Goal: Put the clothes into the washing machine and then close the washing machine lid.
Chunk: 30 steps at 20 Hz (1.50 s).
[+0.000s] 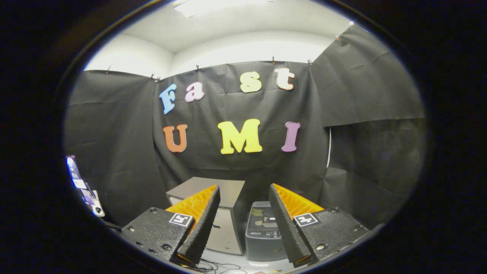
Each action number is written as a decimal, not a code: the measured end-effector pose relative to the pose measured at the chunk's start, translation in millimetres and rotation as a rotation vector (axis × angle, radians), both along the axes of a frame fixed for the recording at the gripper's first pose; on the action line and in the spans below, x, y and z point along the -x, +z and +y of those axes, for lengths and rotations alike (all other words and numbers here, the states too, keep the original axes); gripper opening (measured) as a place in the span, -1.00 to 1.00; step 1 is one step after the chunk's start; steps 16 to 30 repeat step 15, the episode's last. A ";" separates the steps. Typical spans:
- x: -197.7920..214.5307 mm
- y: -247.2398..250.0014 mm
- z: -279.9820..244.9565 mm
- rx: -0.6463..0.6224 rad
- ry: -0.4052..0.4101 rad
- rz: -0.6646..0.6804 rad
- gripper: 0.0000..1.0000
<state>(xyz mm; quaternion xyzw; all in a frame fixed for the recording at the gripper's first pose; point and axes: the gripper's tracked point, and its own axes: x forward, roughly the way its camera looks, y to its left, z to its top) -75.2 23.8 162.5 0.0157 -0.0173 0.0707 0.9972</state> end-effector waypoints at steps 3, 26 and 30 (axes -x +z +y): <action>-4.9 3.6 3.8 0.007 0.023 -0.022 0.66; -12.1 -0.5 25.9 0.028 0.087 -0.008 0.66; -12.1 -0.5 25.9 0.028 0.087 -0.008 0.66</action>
